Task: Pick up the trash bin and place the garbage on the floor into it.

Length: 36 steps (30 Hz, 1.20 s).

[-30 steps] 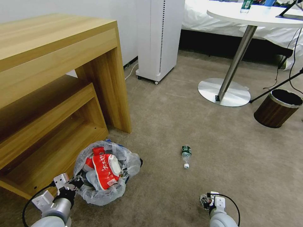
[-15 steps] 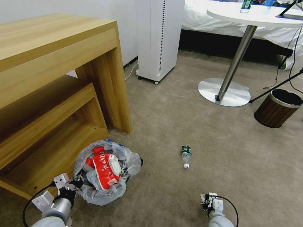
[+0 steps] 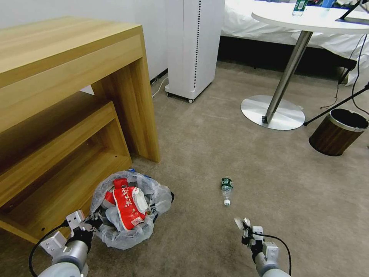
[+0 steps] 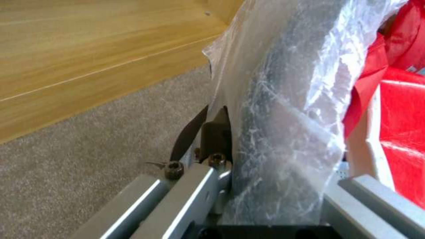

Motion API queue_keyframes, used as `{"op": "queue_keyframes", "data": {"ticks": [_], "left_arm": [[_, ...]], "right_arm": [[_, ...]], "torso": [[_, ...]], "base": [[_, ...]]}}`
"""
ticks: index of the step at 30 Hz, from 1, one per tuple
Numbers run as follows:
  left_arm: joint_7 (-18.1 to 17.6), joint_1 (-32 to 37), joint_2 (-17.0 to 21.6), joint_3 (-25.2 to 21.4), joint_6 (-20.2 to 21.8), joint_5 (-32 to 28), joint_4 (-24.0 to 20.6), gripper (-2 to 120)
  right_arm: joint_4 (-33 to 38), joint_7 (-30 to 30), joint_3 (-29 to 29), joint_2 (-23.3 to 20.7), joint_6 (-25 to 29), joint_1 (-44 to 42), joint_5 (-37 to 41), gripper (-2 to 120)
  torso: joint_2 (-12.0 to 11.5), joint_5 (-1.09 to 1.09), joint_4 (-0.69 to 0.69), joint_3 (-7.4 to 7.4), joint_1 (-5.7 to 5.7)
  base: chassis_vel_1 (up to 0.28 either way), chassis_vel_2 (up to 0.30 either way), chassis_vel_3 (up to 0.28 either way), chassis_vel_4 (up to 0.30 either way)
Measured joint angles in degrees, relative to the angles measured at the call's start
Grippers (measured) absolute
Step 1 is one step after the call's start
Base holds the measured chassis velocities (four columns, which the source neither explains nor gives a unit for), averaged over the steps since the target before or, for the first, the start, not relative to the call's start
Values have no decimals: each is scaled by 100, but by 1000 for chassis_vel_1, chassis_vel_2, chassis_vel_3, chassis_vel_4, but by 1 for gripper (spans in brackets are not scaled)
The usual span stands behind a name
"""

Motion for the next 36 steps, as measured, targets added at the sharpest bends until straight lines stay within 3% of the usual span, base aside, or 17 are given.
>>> {"op": "queue_keyframes", "data": {"ticks": [1, 3, 5, 7, 9, 15, 17, 19, 21, 26, 27, 30, 32, 34, 35, 36], "left_arm": [[-2, 4, 0, 0, 0, 0, -10, 0], [-2, 6, -2, 0, 0, 0, -19, 0], [-5, 26, -5, 0, 0, 3, -48, 0], [-7, 35, -7, 1, 1, 5, -59, 0], [-12, 69, -22, 5, 9, 11, -122, 0], [-24, 134, -28, 5, 30, 19, -245, 0], [-35, 172, -35, 1, 44, 27, -314, 0], [-39, 174, -35, 2, 51, 29, -325, 0], [-49, 153, -11, 47, 95, 31, -354, 0], [-53, 164, -8, 71, 117, 45, -409, 0], [-56, 193, -34, 74, 124, 65, -467, 0], [-59, 252, -117, 78, 140, 115, -575, 0], [-59, 267, -136, 79, 140, 129, -594, 0], [-51, 323, -208, 75, 143, 183, -645, 0], [-51, 323, -208, 75, 143, 183, -645, 0], [-48, 339, -245, 64, 142, 211, -664, 0]], "right_arm": [[-53, -499, 43, -31, 454, -26, -215, 0], [-71, -781, 54, -54, 701, -34, -320, 0], [22, -1863, 1, -186, 1372, 8, -459, 0], [78, -2116, -24, -222, 1467, 42, -459, 0], [415, -2906, -225, -392, 1706, 316, -397, 0], [1287, -3230, -772, -776, 1493, 986, -52, 0], [1893, -3016, -1123, -990, 1049, 1530, 299, 0], [2059, -2919, -1209, -1041, 883, 1672, 431, 0], [2611, -2461, -1603, -1211, 340, 2192, 961, 0], [2949, -1881, -2254, -1238, -143, 2992, 1398, 0], [3125, -1371, -2841, -1106, -454, 3748, 1714, 0], [3346, -412, -3696, -579, -1054, 4767, 2348, 0], [3361, -249, -3842, -460, -1135, 4927, 2447, 0], [3340, 529, -4328, 15, -1502, 5464, 2866, 0], [3340, 529, -4328, 15, -1502, 5464, 2866, 0], [3333, 922, -4488, 178, -1719, 5655, 3087, 0]], "torso": [[0, 0, 0, 0, 0], [0, 0, 0, 0, 0], [0, 0, -1, 0, 0], [0, 0, -1, 0, 0], [0, 1, 0, 0, 0], [0, 0, 0, 0, 0], [0, 0, 1, 0, 0], [0, 0, 1, 1, 0], [0, -1, 0, 0, 0], [0, -1, -3, 1, 0], [0, 0, 0, 1, 0], [0, 0, 1, 1, 0], [0, 0, 1, 1, 0], [0, 0, 2, 1, 0], [0, 0, 2, 1, 0], [0, -2, 1, 1, 0]], "base": [[0, 0, 0, 0], [0, 0, 0, 0], [0, 0, 0, 0], [0, 0, 0, 0], [0, 0, 0, 0], [0, 0, 0, 0], [0, 0, 0, 0], [0, 0, 0, 0], [0, 0, 0, 0], [0, 0, 0, 0], [0, 0, 0, 0], [0, 0, 0, 0], [0, 0, 0, 0], [0, 0, 0, 0], [0, 0, 0, 0], [0, 0, 0, 0]]}}
